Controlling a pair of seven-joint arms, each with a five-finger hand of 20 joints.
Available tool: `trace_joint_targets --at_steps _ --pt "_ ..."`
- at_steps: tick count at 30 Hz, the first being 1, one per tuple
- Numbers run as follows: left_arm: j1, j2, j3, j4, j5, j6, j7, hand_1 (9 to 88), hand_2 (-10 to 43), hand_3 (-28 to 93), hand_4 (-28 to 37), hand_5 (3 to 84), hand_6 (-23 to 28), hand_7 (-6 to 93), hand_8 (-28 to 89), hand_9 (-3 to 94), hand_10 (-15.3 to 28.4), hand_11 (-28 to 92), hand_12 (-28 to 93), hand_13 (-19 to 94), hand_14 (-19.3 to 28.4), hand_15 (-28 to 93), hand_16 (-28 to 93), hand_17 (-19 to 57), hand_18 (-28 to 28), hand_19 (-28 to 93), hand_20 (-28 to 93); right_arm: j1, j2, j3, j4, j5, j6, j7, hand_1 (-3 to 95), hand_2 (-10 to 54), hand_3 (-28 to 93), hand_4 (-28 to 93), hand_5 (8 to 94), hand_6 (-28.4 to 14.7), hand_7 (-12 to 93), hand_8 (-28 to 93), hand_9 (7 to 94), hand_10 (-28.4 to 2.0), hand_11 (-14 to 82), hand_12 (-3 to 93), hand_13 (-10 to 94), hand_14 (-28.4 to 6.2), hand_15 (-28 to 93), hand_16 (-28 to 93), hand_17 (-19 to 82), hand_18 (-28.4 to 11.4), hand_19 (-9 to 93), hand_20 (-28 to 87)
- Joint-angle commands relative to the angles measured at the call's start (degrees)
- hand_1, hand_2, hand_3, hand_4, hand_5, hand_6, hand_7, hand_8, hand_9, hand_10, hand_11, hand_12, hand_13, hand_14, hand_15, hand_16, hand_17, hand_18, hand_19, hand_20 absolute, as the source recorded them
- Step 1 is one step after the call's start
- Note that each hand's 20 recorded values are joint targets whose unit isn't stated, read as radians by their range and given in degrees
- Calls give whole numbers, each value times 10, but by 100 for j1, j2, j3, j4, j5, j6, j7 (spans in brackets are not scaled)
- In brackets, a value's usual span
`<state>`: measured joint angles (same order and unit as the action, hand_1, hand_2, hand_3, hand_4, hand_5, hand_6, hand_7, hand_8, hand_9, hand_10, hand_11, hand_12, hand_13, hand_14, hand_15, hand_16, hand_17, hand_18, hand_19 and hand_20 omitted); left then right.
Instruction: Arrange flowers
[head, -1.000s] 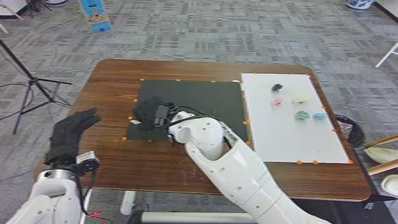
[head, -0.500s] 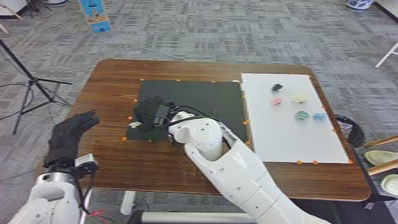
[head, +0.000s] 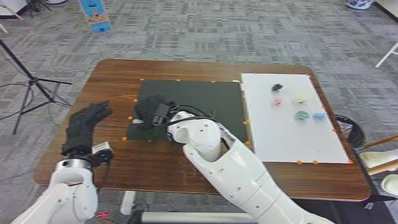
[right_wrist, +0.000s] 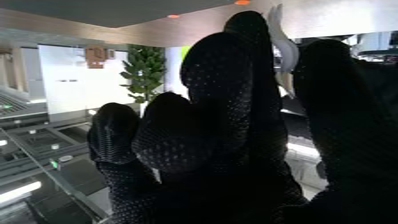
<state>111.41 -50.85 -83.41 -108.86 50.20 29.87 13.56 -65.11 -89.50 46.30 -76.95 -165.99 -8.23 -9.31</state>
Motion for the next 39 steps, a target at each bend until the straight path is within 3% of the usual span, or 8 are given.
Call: trace_joint_targets --at_steps 1,12,19,25,27,36,37,39 --pt "-35 -40 4 -39 22 39 -15 226 201 708 -283 523 52 143 -92 550 146 186 79 400 129 127 -44 52 78 43 135 50 -28 16 -66 22 -26 28 327 -21 631 -142 741 24 210 -105 915 -99 419 323 805 -114 703 444 412 -264 907 604" --pt "-54 -61 8 -51 15 80 22 221 193 706 -283 521 51 140 -89 543 147 186 80 390 126 121 -43 70 57 32 140 196 143 -183 -133 279 -23 251 271 -30 645 -144 726 9 192 -99 906 -102 421 318 801 -119 700 441 406 -268 901 608" --pt "94 -36 -202 59 -83 321 87 219 192 708 -283 520 50 142 -89 537 146 184 80 376 121 115 -44 68 62 37 143 395 550 -347 -463 1162 -166 570 267 5 635 -150 683 3 195 -96 856 -126 365 299 753 -137 623 415 349 -264 819 599" --pt "142 49 -256 205 -17 482 -97 220 197 708 -283 521 46 145 -90 537 144 184 80 379 121 116 -44 73 59 34 146 609 1155 -735 -1053 2219 -220 944 258 51 614 -148 640 -8 189 -94 783 -149 293 275 658 -164 520 382 273 -251 697 580" --pt "199 35 -306 232 85 477 -182 220 199 709 -283 521 44 146 -90 538 143 184 80 383 121 117 -44 70 61 33 145 608 1310 -745 -1284 2667 -272 1013 254 54 618 -147 632 -10 189 -94 764 -150 273 268 626 -168 502 375 253 -247 674 573" --pt "383 23 -348 361 240 532 -458 222 210 710 -283 520 39 150 -92 544 139 184 80 406 124 128 -45 53 71 29 139 610 1777 -879 -2089 3973 -379 1247 240 67 631 -155 584 -18 180 -91 702 -157 215 238 547 -185 459 335 192 -230 597 542" --pt "1920 -110 -1534 340 -261 -427 451 223 211 710 -283 520 38 150 -92 544 138 184 80 407 125 129 -45 53 71 30 138 629 1831 -919 -2143 4026 -343 1249 239 68 631 -155 582 -19 179 -91 700 -158 213 237 545 -185 459 331 189 -230 593 539" --pt "1723 -57 -1278 303 -193 -218 373 223 211 710 -283 520 38 151 -93 545 138 184 80 408 125 130 -45 52 72 30 137 608 1910 -891 -2256 4066 -403 1213 237 68 634 -156 576 -19 179 -91 692 -157 204 233 537 -187 454 325 180 -229 580 532"
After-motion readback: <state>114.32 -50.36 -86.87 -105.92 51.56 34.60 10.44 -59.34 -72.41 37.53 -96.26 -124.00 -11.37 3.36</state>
